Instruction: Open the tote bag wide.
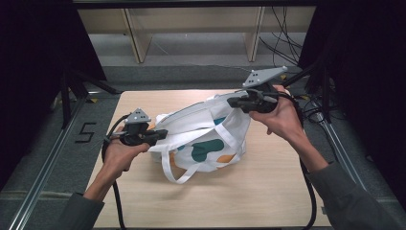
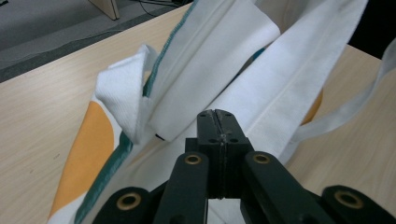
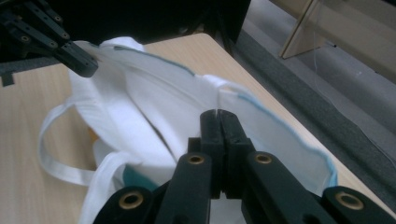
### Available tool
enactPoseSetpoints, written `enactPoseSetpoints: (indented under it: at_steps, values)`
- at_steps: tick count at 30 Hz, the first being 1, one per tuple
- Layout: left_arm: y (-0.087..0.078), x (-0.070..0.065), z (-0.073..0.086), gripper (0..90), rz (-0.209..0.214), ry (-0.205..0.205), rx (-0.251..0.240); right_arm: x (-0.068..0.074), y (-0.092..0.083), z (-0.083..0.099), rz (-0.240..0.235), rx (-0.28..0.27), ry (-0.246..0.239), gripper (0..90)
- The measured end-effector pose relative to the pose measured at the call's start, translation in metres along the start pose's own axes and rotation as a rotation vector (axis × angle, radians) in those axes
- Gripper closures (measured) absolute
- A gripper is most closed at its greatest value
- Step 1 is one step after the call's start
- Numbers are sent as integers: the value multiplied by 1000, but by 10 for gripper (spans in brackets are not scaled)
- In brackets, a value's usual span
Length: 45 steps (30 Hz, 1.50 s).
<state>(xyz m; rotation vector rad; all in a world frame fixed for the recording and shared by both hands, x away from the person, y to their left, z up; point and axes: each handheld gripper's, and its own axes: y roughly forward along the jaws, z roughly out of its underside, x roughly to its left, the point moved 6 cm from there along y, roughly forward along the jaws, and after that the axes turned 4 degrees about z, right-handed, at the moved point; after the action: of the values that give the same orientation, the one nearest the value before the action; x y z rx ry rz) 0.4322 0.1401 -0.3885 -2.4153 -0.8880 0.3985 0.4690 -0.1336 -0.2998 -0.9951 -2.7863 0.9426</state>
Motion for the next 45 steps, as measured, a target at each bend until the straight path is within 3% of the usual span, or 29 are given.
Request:
enactPoseSetpoints:
  at_steps: [2,5,10,13,14,18,20,21,22,23,25,27,31,32,33,37,39,41,43,44,45]
  values:
    - [5,2,-3,891,-2,-4,3,-3,9,-5,5,11,-8,900]
    - [14,6,-6,891,-11,-2,15,-6,24,-2,12,91,-20,900]
    - [29,22,-1,886,-40,-24,9,-15,54,25,33,235,-56,900]
    - [40,33,9,892,-56,-51,23,-21,67,44,25,280,-31,900]
    - [45,38,15,892,-59,-42,51,-23,71,52,21,307,-31,900]
    - [69,50,37,893,-67,-74,130,-25,90,100,3,421,23,900]
    - [80,59,49,893,-103,-78,165,-24,100,124,-1,466,10,900]
    - [86,64,54,894,-98,-112,158,-22,104,137,-12,478,17,900]
    - [90,65,55,894,-94,-150,146,-19,108,148,-13,480,33,900]
    - [90,65,53,894,-108,-148,148,-17,109,153,-13,465,43,900]
    - [87,59,47,893,-116,-103,172,-18,106,151,-11,465,25,900]
    - [78,51,36,892,-93,-87,162,-18,100,142,-8,453,26,900]
    - [63,27,17,893,-57,-22,130,-13,90,104,-29,284,36,900]
    - [61,20,14,892,-55,-32,142,-9,90,97,-30,258,43,900]
    - [60,17,10,892,-41,8,138,-6,92,92,-41,258,51,900]
    - [54,16,2,875,-55,47,140,5,118,91,-65,284,-9,900]
    - [47,19,0,867,-59,30,118,5,125,94,-54,303,-21,900]
    - [40,19,-4,872,-53,9,82,4,131,97,-61,305,-4,900]
    - [41,10,-8,880,1,-24,42,4,135,99,-66,311,1,900]
    - [45,3,-10,880,45,-9,46,5,137,99,-62,313,15,900]
    - [54,-6,-12,881,59,7,60,6,137,99,-59,321,29,900]
